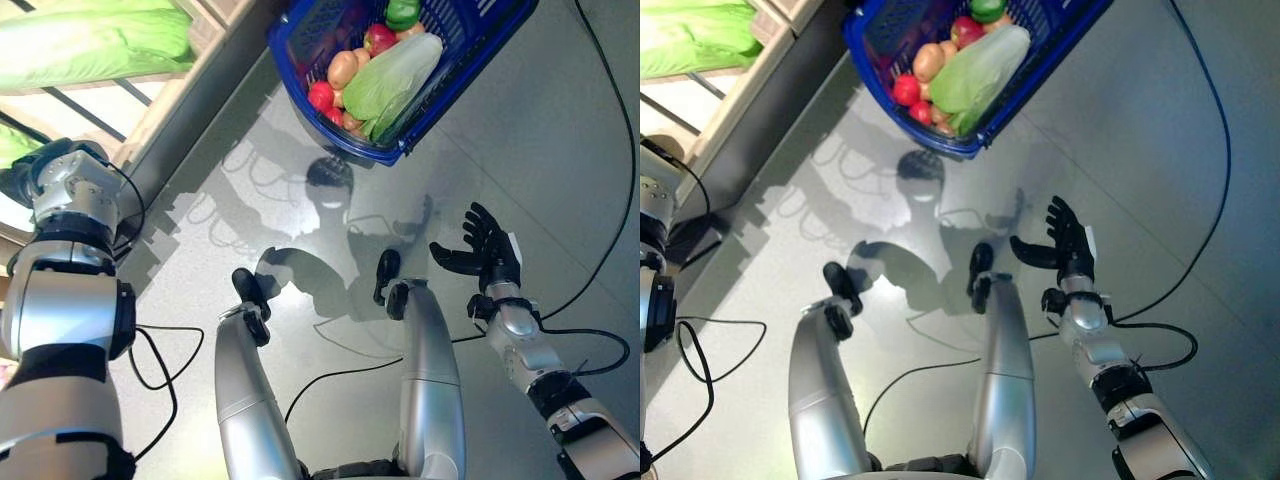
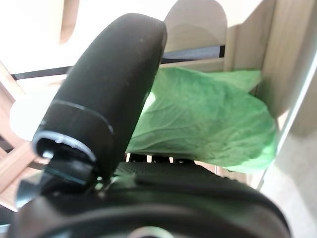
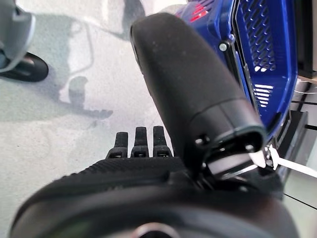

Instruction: Put vegetables into the basket

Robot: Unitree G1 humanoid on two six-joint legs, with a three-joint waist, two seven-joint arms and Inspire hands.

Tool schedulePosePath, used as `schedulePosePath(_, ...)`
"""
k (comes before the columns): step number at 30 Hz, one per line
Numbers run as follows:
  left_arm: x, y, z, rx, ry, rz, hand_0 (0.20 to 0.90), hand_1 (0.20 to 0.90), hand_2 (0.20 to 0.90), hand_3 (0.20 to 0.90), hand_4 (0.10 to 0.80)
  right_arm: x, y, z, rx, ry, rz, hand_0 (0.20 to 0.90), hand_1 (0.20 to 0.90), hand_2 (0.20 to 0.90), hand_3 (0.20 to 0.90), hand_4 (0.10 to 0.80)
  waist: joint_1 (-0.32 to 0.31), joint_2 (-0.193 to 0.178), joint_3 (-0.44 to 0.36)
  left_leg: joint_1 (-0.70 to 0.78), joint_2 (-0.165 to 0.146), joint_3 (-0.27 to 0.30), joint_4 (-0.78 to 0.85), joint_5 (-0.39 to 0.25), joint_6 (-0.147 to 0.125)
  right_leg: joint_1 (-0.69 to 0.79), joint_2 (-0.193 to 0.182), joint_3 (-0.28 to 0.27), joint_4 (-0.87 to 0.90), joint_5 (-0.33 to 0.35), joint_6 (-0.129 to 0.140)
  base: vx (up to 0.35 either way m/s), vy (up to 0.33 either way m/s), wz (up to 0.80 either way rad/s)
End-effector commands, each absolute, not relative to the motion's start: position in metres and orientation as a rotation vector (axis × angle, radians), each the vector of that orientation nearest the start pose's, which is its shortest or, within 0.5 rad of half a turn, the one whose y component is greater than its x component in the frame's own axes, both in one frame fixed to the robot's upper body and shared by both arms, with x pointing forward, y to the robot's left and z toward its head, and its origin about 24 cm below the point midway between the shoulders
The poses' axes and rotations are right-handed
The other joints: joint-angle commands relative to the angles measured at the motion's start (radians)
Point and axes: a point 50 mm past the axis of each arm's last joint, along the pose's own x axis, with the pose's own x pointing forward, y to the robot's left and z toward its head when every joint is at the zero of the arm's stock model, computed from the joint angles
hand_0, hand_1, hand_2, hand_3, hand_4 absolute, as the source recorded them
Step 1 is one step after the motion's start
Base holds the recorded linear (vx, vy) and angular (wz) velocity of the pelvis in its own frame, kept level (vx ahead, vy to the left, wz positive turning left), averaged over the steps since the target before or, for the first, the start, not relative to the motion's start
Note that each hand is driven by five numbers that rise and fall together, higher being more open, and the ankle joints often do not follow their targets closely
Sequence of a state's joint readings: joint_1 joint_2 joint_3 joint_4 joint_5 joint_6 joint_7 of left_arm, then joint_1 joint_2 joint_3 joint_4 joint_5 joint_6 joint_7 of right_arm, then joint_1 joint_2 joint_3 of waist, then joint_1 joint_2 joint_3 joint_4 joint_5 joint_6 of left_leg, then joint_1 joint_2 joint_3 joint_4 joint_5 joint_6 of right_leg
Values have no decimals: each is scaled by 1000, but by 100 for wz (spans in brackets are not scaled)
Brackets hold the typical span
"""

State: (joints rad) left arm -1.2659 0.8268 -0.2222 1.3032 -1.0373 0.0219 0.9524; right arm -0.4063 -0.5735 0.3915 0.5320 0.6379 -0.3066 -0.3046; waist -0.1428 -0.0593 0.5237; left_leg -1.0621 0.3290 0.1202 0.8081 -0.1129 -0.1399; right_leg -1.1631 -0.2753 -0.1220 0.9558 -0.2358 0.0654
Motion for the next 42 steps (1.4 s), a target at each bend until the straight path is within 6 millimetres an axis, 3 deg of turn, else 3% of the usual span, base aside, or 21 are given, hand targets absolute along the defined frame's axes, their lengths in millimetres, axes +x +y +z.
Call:
schedulePosePath(1, 343, 383, 257, -516, -89, 1216, 300, 300, 300, 300, 400, 312, -253, 96, 8, -238, -245, 900, 900, 900, 900, 800, -8, -34, -4, -13, 1, 23, 99, -135, 53, 41, -45, 3, -23, 9, 1, -30, -33, -6)
schedulePosePath(9, 341, 387, 248, -538, -100, 1198, 300, 300, 300, 300, 400, 319, -247, 112, 15, -275, -218, 900, 900, 900, 900, 800, -2, -20, -4, 73, 5, 38, 64, -117, 39, 126, -40, 0, -49, 3, 3, -11, -23, 3)
schedulePosePath(20, 333, 397, 228, -611, -174, 1192, 300, 300, 300, 300, 400, 319, -235, 105, 30, -244, -195, 900, 900, 900, 900, 800, 1, 11, -4, 321, -2, 78, -37, -90, 26, 360, -39, 2, -132, 4, 6, 6, -41, -2)
schedulePosePath(25, 334, 395, 227, -623, -189, 1179, 300, 300, 300, 300, 400, 319, -232, 104, 26, -242, -194, 900, 900, 900, 900, 800, 3, 17, -4, 355, -6, 82, -47, -89, 27, 395, -40, 3, -141, 3, 6, 10, -19, 0)
schedulePosePath(28, 332, 388, 209, -669, -229, 1168, 300, 300, 300, 300, 400, 315, -227, 91, 58, -205, -209, 900, 900, 900, 900, 800, 18, 24, -4, 555, -40, 96, -127, -77, 39, 607, -54, -31, -220, 8, 7, 65, -136, 14)
schedulePosePath(32, 327, 388, 191, -690, -235, 1172, 300, 300, 300, 300, 400, 309, -223, 80, 83, -180, -210, 900, 900, 900, 900, 800, 30, 28, -28, 662, -68, 99, -188, -64, 47, 719, -59, -55, -274, 15, 11, 90, -80, 4)
schedulePosePath(35, 324, 375, 167, -654, -227, 1156, 300, 300, 300, 300, 400, 299, -216, 66, 93, -152, -198, 900, 900, 900, 900, 800, 41, 34, -90, 773, -97, 111, -282, -41, 48, 840, -55, -85, -368, 26, 20, 166, -84, 10)
schedulePosePath(42, 315, 343, 132, -532, -270, 1037, 300, 300, 300, 300, 400, 284, -206, 44, 189, -97, -195, 900, 900, 900, 900, 800, 70, 56, -170, 941, -116, 126, -423, 1, 36, 1045, -35, -146, -528, 50, 24, 104, -84, 7)
